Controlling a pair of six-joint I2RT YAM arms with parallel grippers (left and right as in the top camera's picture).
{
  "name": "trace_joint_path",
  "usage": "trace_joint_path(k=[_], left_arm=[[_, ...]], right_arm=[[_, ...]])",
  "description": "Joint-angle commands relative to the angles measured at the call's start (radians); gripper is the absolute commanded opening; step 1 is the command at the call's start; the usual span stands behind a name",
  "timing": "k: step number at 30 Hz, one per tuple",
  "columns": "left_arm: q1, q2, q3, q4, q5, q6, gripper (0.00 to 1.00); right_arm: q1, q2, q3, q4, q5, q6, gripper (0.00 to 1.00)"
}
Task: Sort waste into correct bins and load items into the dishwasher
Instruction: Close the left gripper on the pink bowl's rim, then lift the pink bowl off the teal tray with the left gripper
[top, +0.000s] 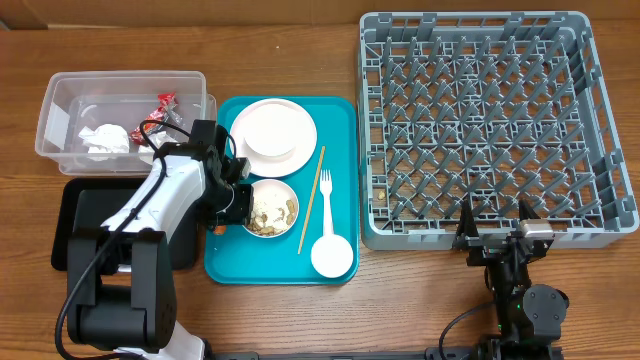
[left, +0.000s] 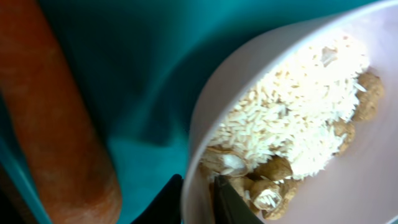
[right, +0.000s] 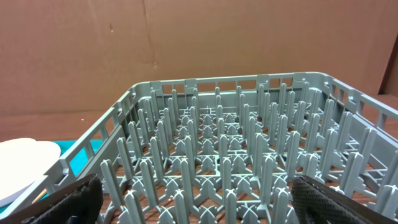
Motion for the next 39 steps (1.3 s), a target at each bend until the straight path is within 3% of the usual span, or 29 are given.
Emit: trace_joint_path(k=[1, 17, 28, 31, 34, 39], left_arm=[[-0.002, 0.003, 0.021, 0.002, -0.049, -0.044, 0.22], [-0.002, 0.003, 0.121, 0.007, -0.056, 0.010, 0.32], [-0.002, 0.005, 0.117, 0.031, -0.054, 0.092, 0.21], [-0.002, 0.006, 0.117, 0.034, -0.055, 0.099, 0.22], [-0.002, 0.006, 0.117, 0.035, -0.054, 0.111, 0.33], [-0.002, 0.006, 0.117, 0.034, -0.054, 0.136, 0.37]], right_arm=[[-0.005, -0.011, -0.011, 0.003, 0.012, -0.004, 1.00], [-0.005, -0.011, -0.011, 0.003, 0.013, -0.004, 1.00], [-0.005, -0.011, -0.011, 0.003, 0.013, -0.004, 1.00], [-0.005, -0.011, -0.011, 0.003, 0.013, -0.004, 1.00], [-0.005, -0.011, -0.011, 0.003, 0.013, -0.003, 1.00], [-0.005, -0.011, -0.011, 0.003, 0.013, -0.004, 1.00]])
